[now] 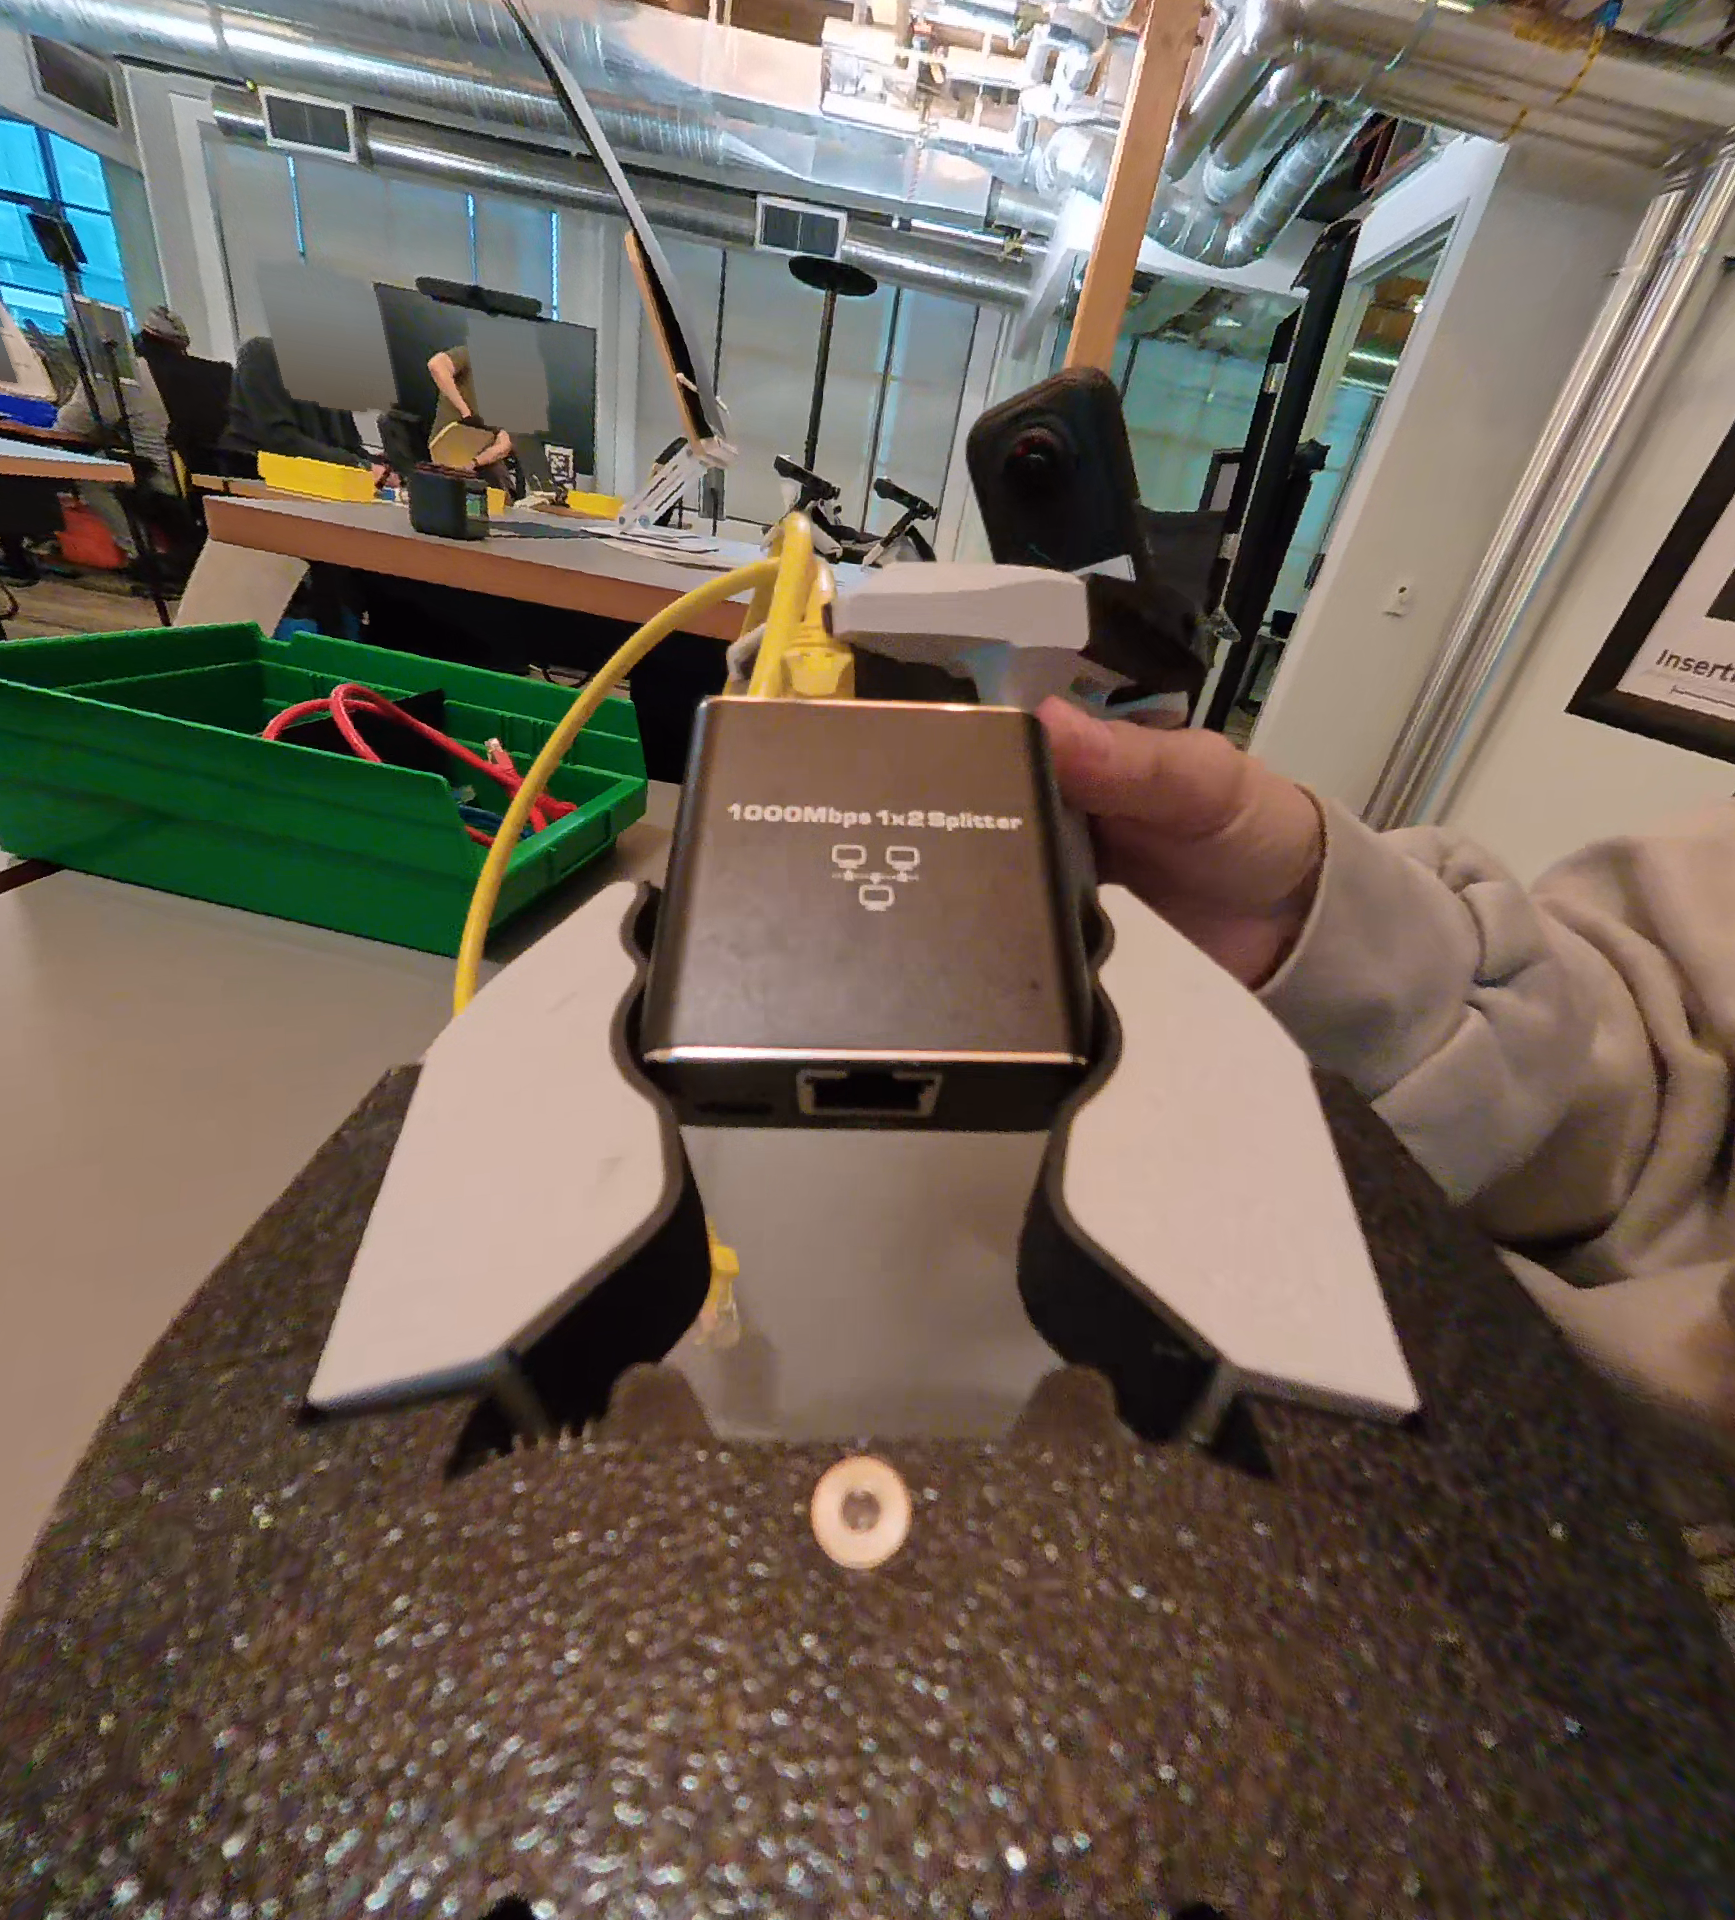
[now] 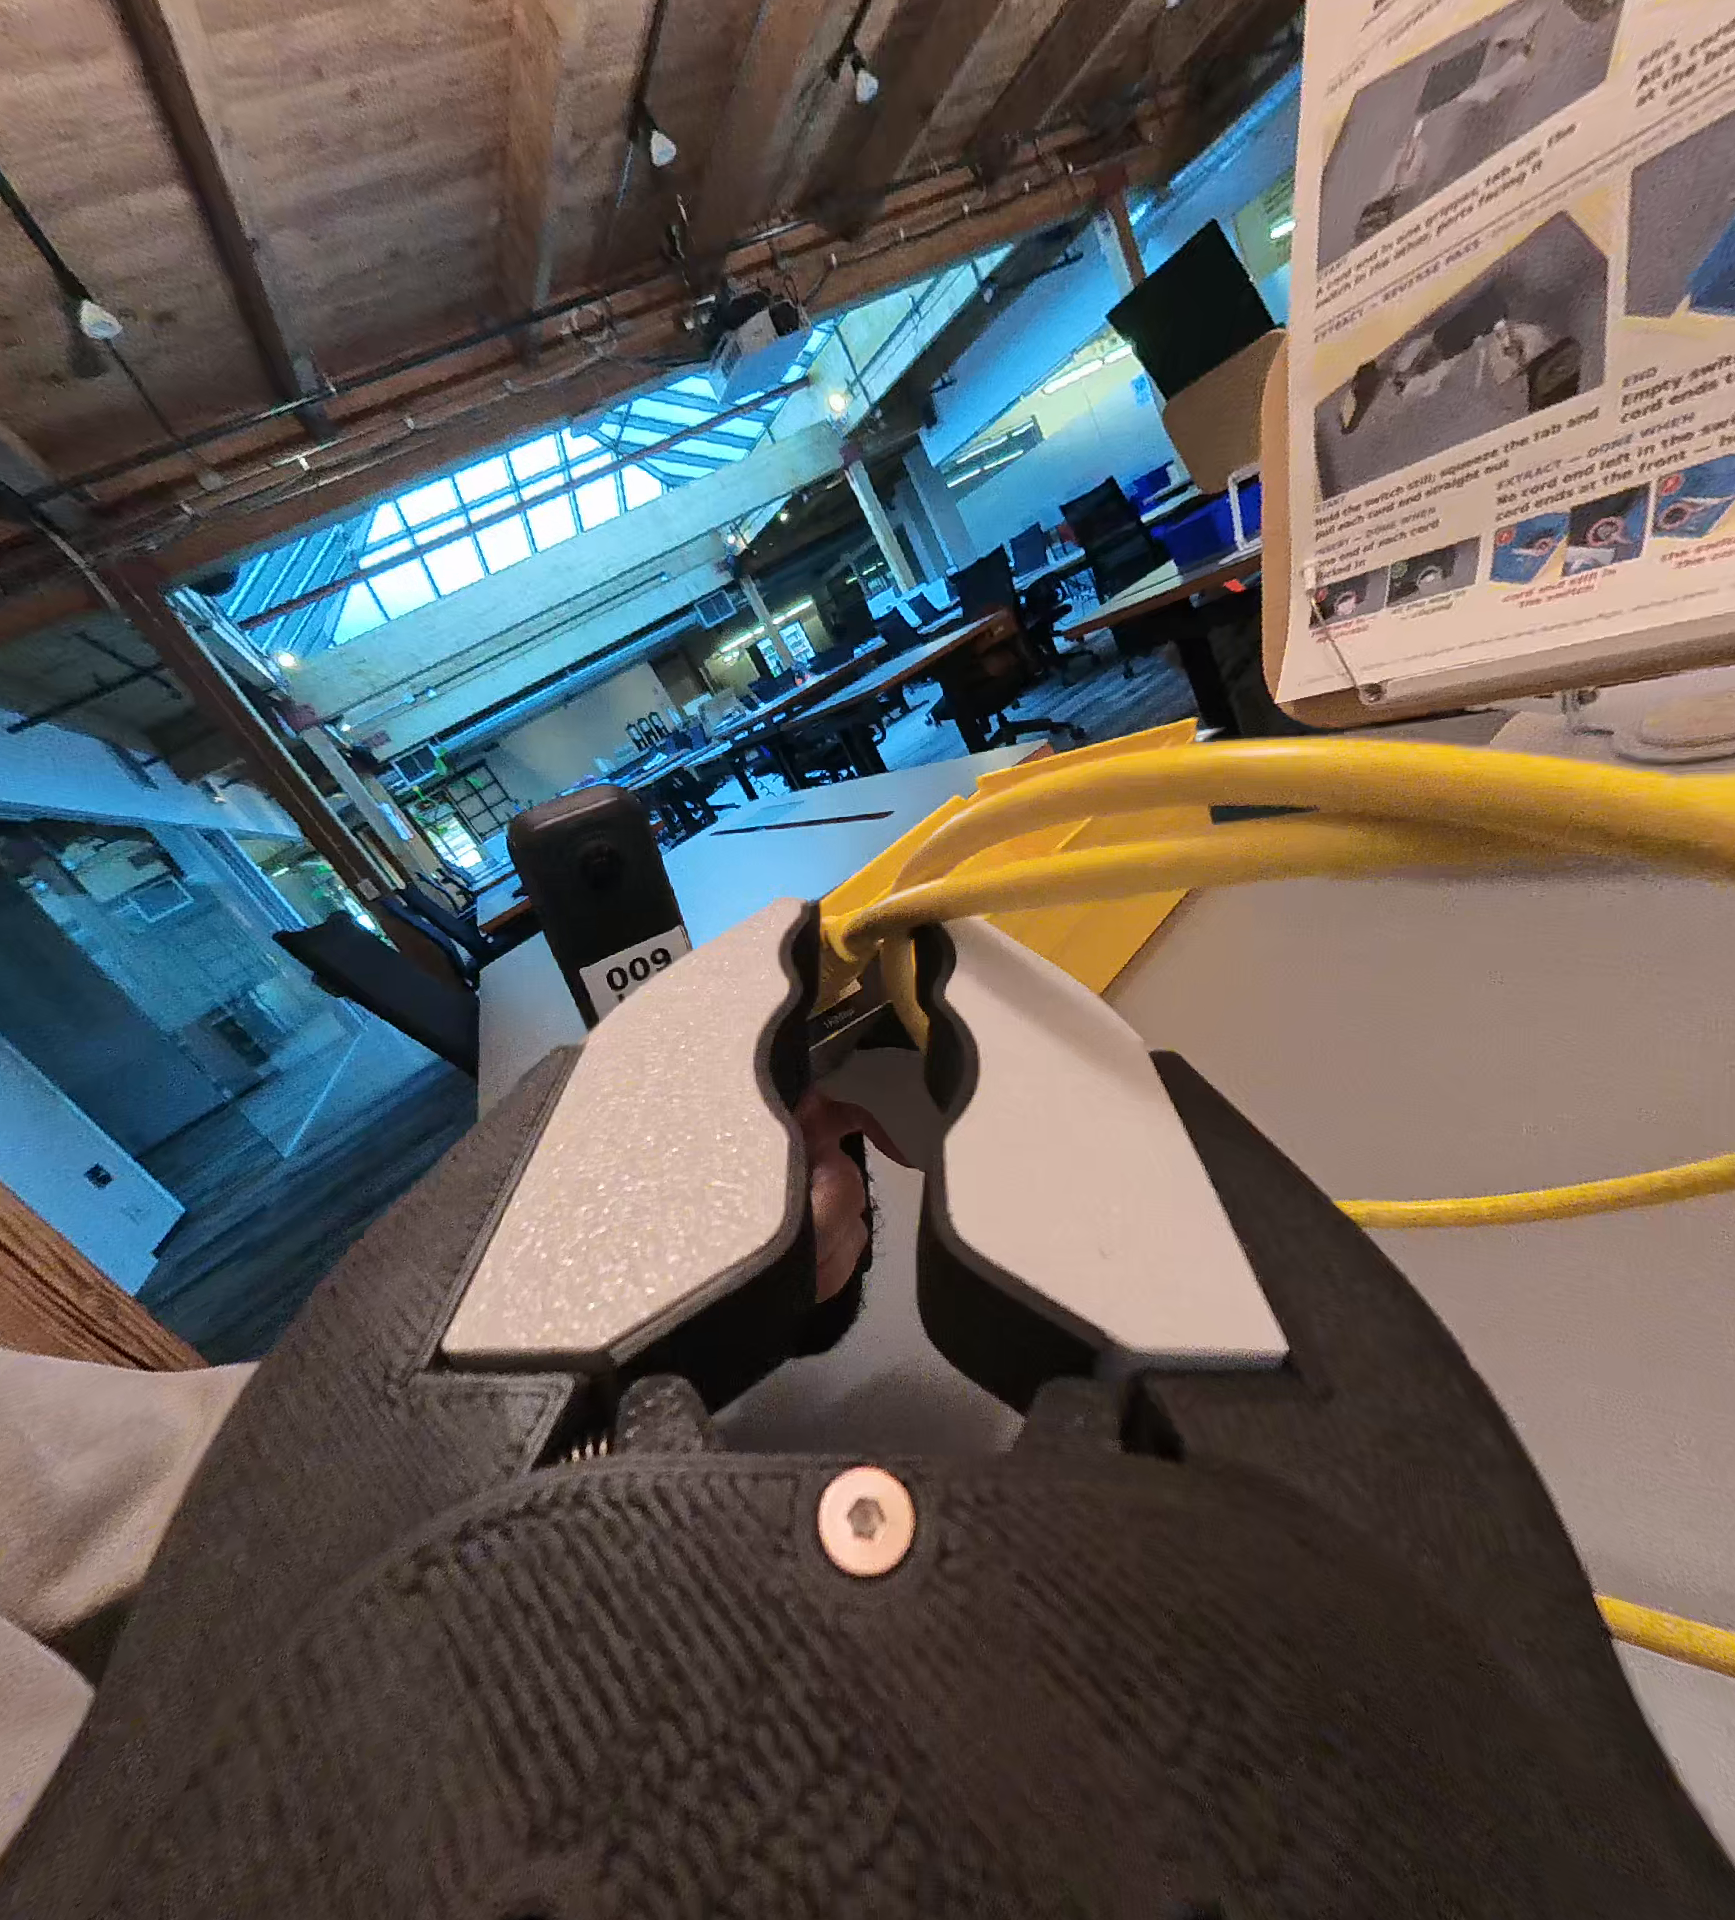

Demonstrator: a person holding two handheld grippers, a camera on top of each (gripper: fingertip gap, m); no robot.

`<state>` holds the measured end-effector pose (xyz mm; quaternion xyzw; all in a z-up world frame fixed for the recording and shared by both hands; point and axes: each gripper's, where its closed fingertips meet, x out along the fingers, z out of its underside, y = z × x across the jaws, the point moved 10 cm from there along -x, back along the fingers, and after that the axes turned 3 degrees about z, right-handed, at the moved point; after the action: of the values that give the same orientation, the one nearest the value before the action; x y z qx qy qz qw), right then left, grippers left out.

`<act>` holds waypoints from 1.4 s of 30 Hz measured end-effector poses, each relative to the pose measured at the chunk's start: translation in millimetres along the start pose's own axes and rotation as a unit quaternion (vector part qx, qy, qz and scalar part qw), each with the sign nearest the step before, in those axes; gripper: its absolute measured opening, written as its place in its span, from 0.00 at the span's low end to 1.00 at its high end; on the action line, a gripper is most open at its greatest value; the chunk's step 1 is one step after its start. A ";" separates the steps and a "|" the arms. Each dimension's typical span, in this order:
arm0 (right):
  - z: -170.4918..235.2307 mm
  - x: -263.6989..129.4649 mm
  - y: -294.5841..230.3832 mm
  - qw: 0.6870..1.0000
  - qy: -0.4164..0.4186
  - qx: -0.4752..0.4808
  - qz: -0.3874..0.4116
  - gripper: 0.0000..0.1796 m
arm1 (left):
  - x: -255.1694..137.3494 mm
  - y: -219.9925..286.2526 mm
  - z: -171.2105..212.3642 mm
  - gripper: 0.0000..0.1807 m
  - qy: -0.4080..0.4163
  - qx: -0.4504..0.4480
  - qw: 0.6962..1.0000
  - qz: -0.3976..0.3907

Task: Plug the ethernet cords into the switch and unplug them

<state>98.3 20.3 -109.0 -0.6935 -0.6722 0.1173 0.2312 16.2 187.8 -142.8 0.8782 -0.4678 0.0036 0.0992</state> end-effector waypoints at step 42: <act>25.1 -6.0 20.9 0.961 0.159 0.209 -0.091 0.06 | 22.5 19.0 12.0 0.41 0.055 0.180 0.969 -0.162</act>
<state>104.4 18.7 -141.6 -0.5753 -0.6479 0.1219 0.4841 12.2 157.0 -149.1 0.9442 -0.3047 0.1198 -0.0360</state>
